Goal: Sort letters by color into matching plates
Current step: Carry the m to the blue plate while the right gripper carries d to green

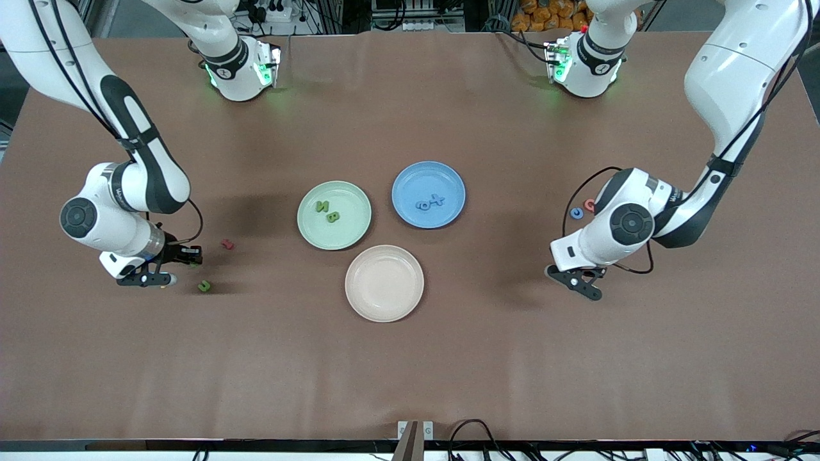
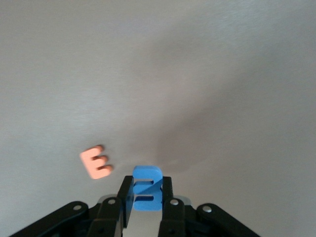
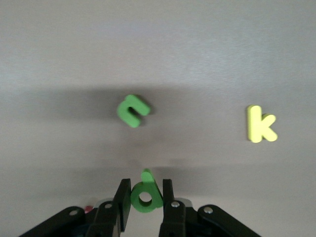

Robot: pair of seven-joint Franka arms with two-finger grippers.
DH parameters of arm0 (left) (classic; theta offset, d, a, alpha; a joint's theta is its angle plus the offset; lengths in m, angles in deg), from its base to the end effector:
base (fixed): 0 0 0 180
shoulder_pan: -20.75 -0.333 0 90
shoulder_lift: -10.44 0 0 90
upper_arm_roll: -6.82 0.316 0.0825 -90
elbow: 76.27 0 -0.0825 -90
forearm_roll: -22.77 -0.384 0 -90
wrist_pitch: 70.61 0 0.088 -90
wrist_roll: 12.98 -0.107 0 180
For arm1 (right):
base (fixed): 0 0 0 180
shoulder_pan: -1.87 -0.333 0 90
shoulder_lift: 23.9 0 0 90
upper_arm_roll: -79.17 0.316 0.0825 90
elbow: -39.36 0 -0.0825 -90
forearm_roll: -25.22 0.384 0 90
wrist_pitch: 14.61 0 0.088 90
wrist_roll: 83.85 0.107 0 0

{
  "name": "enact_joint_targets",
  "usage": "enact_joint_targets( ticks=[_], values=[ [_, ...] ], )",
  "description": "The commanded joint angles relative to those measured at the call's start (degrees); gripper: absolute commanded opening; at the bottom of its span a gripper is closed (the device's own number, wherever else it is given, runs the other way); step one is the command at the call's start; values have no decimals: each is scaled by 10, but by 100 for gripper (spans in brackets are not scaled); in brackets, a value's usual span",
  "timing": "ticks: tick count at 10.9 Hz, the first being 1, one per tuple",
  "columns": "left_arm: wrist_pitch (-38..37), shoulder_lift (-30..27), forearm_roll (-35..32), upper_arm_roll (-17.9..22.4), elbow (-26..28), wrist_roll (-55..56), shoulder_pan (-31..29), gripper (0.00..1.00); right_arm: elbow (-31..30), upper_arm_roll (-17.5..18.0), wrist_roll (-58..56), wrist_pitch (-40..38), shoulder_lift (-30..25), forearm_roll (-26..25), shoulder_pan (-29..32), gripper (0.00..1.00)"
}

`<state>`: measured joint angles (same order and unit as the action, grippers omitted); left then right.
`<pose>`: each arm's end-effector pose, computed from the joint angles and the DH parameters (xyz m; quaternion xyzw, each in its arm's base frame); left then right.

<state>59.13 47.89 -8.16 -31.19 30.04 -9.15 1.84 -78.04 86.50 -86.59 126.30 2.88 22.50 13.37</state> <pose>0.6074 -0.1704 0.2220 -0.9625 0.2698 0.0271 0.0103 0.5883 -0.0435 0.2052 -0.9996 -0.0003 0.0253 0.0160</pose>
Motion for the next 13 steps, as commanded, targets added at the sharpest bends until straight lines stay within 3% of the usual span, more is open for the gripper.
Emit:
enact_joint_targets(
  ticks=[1, 5, 13],
  values=[
    [-21, -12, 15, 0, 1, 79, 34, 0, -10, 0, 73, -18, -23, 2, -44, 30],
    [-22, -12, 16, -1, 1, 186, 90, 0, -9, 0, 99, -33, -38, 70, -116, 30],
    [-31, -7, 16, -8, 2, 372, 155, 0, -9, 1, 230, -87, -53, 74, -275, 32]
  ],
)
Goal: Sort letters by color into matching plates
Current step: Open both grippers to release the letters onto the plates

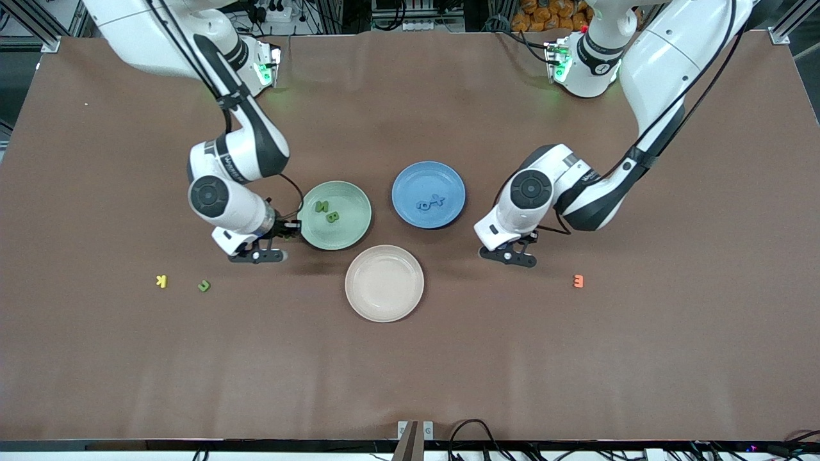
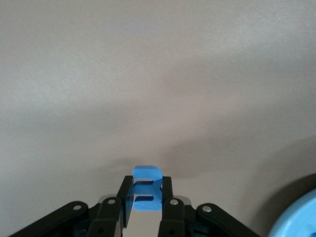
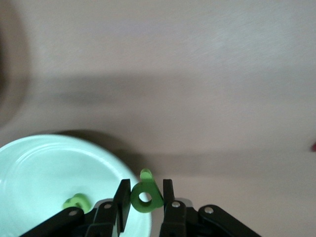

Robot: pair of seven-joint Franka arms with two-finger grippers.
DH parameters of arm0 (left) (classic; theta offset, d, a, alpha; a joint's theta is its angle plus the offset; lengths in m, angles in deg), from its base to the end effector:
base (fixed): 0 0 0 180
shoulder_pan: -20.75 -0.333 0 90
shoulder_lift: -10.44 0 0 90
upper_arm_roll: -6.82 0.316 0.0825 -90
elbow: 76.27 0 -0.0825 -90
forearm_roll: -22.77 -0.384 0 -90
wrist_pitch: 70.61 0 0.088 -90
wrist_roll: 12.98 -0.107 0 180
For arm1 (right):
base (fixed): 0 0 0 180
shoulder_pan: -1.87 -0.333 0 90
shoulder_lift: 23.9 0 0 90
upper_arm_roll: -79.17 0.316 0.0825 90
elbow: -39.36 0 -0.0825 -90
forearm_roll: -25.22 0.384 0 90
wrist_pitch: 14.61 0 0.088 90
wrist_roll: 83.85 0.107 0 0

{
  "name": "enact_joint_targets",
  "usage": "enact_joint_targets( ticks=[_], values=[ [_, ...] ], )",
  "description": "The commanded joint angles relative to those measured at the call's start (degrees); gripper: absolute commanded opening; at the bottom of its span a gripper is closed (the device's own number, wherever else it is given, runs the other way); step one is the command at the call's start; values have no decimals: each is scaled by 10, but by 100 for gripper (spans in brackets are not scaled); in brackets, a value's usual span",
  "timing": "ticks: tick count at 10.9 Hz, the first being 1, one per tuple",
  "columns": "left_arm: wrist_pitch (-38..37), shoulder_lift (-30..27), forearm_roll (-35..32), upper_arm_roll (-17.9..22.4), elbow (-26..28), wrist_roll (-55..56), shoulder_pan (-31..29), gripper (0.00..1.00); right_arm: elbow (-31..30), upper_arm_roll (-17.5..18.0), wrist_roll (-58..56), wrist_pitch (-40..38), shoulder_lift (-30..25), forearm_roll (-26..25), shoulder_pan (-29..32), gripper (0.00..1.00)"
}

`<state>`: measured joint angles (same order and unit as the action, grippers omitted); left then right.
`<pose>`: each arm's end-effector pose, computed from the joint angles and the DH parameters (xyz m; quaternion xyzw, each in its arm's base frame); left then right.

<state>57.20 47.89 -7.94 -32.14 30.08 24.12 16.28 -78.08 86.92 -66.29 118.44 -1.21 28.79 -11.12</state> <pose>0.5388 -0.3219 0.2227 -0.9926 0.1142 0.0330 0.0262 0.5442 0.2063 0.2360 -0.9970 -0.0015 0.0727 0.0252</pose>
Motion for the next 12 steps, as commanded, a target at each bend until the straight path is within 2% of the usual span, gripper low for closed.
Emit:
enact_joint_targets(
  ticks=[1, 6, 7, 8, 9, 12],
  values=[
    [-12, -8, 14, 0, 2, 60, 16, 0, -9, -1, 37, -9, -11, 11, -43, 32],
    [-22, -10, 30, 1, 0, 167, 58, 0, -9, 0, 61, -9, -5, 11, -84, 32],
    [-23, -10, 36, 0, 0, 186, 65, 0, -9, 0, 61, -8, -5, 11, -85, 36],
    [-23, -9, 47, 1, -2, 204, 70, 0, -8, 0, 62, -9, -5, 11, -85, 76],
    [-23, -6, 66, 1, -6, 223, 78, 0, -6, -1, 61, -9, -5, 11, -85, 100],
    [-23, -4, 68, 1, -6, 262, 95, 0, -4, -1, 53, -13, -7, 7, -79, 100]
  ],
)
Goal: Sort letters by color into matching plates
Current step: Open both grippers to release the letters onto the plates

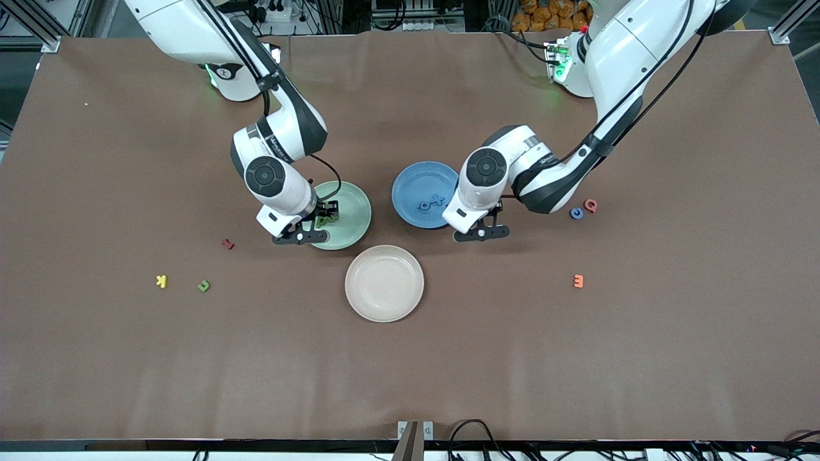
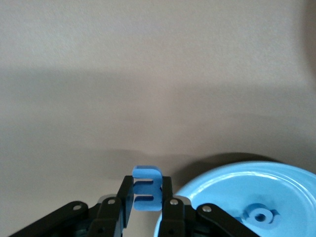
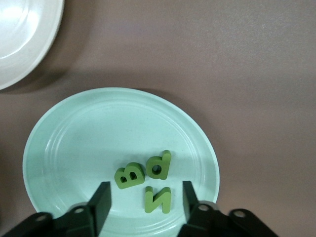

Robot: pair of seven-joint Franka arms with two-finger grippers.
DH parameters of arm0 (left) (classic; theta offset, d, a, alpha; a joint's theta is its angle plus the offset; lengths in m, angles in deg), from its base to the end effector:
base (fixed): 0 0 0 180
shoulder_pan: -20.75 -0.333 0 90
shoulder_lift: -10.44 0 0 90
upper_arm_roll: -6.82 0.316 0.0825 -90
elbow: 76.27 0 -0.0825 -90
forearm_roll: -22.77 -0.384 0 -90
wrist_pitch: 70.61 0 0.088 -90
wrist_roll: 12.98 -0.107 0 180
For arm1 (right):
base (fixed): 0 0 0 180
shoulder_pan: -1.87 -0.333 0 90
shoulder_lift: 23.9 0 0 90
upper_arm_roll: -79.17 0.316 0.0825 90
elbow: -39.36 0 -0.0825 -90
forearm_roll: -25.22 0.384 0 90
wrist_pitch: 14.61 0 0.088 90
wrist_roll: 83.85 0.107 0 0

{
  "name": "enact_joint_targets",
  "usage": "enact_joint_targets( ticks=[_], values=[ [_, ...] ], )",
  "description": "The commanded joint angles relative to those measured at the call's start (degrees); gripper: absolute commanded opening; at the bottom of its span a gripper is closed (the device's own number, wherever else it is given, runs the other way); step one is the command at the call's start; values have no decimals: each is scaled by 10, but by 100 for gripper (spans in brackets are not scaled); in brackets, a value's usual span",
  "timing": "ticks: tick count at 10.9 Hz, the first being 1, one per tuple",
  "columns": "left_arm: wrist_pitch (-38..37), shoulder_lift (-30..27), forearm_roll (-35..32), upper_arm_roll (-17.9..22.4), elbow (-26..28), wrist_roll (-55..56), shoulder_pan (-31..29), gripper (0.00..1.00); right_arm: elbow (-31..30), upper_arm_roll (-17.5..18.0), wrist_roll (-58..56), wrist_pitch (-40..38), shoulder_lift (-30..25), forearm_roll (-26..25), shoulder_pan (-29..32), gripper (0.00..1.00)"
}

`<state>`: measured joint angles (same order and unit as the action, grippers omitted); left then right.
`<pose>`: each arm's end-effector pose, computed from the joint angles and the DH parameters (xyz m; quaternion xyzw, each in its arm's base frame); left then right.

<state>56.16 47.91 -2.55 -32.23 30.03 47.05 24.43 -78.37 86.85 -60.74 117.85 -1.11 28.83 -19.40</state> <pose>0.4838 -0.3957 0.2219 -0.9969 -0.0439 0.0604 0.0228 0.5063 0.2806 0.2322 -0.9962 -0.0246 0.0830 0.0128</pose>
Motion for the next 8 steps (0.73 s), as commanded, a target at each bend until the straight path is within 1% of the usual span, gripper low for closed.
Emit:
enact_joint_targets(
  ticks=[1, 2, 4, 7, 8],
  values=[
    [-13, -2, 18, 2, -9, 54, 18, 0, 0, -1, -4, -9, -10, 3, 12, 100],
    [-13, -1, 25, 2, -13, 76, 26, 0, 1, -1, -15, -9, -11, -1, 28, 100],
    [-13, 4, 30, 3, -23, 99, 40, 0, 7, -1, -74, -9, -11, -6, 66, 100],
    [-13, 13, 29, 4, -36, 118, 63, 0, 15, -2, -217, -7, -10, -9, 132, 100],
    [-12, 14, 30, 6, -38, 119, 70, 0, 20, -2, -259, -7, -7, -20, 153, 100]
  ],
)
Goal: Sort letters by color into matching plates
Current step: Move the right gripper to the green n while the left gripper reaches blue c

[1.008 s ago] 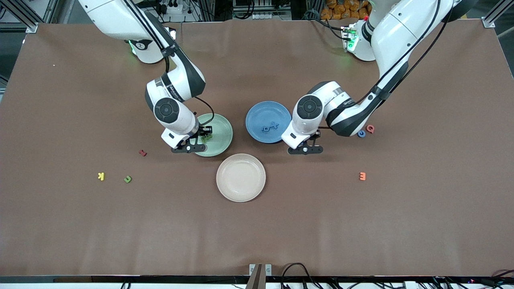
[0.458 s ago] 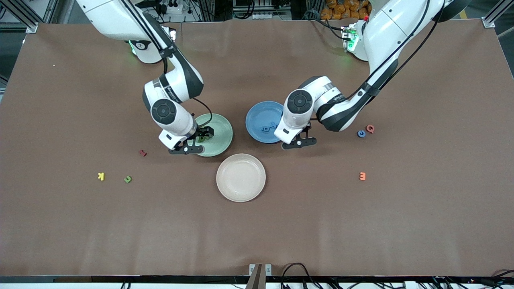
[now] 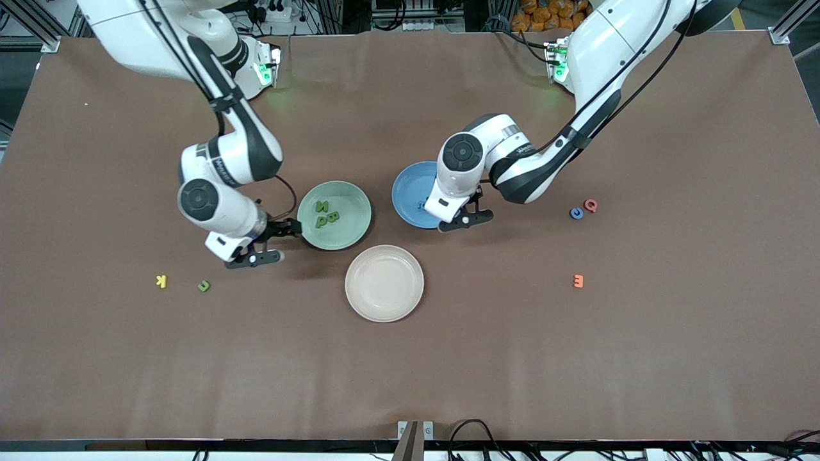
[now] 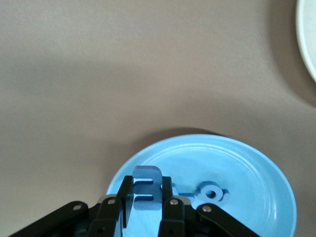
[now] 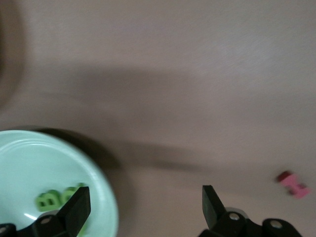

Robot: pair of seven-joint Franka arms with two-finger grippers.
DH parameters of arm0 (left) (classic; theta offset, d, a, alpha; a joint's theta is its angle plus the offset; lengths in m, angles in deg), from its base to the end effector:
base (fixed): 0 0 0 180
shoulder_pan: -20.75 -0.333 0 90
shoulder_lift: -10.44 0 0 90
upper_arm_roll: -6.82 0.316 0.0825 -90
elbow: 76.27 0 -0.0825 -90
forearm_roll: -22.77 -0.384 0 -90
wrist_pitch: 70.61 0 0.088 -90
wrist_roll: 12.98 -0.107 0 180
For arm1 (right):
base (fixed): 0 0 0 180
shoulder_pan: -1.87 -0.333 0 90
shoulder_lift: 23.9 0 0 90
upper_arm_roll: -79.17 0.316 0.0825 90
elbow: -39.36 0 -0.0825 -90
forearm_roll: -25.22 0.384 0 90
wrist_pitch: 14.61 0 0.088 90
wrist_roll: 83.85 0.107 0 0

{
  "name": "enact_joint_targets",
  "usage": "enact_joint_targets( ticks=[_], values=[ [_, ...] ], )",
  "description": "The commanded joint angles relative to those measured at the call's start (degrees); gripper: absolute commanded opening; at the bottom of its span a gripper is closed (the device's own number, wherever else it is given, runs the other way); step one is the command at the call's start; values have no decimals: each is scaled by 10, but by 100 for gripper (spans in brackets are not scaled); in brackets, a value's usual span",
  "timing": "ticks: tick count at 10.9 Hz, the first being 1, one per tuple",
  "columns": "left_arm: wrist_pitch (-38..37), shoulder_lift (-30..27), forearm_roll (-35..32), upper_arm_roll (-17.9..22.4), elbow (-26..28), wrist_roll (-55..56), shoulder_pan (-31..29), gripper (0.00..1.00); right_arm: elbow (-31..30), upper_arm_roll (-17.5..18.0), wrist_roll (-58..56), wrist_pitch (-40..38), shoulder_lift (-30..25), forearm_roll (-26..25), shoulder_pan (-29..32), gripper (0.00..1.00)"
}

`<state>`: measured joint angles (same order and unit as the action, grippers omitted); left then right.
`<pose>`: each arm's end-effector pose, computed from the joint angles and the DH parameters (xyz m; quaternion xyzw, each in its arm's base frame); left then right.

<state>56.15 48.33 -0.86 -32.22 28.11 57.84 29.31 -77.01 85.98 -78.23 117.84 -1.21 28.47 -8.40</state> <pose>0.4587 -0.4394 0.2304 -0.9919 -0.1106 0.0605 0.0156 0.5614 0.1724 0.2419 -0.9946 -0.0761 0.0640 0.0309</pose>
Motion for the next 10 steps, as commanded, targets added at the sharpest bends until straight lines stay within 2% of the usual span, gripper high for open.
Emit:
enact_joint_targets(
  ticks=[1, 4, 7, 8, 9, 10],
  values=[
    [-12, 10, 14, 5, -19, 12, 22, 0, 11, 7, -134, -4, -5, -34, 59, 100],
    [-12, 13, 17, 5, -28, 39, 34, 0, 24, 7, -199, -1, 3, -47, 96, 100],
    [-12, 23, 17, 5, -40, 63, 45, 0, 60, 7, -218, 0, 37, -64, 128, 100],
    [-12, 23, 16, 6, -40, 62, 46, 41, 75, 6, -218, 0, 46, -67, 136, 100],
    [-12, 24, 11, 6, -40, 54, 45, 99, 91, 4, -219, 0, 60, -72, 140, 100],
    [-12, 27, 10, 6, -40, 54, 46, 100, 105, 4, -219, 0, 74, -95, 142, 100]
  ],
)
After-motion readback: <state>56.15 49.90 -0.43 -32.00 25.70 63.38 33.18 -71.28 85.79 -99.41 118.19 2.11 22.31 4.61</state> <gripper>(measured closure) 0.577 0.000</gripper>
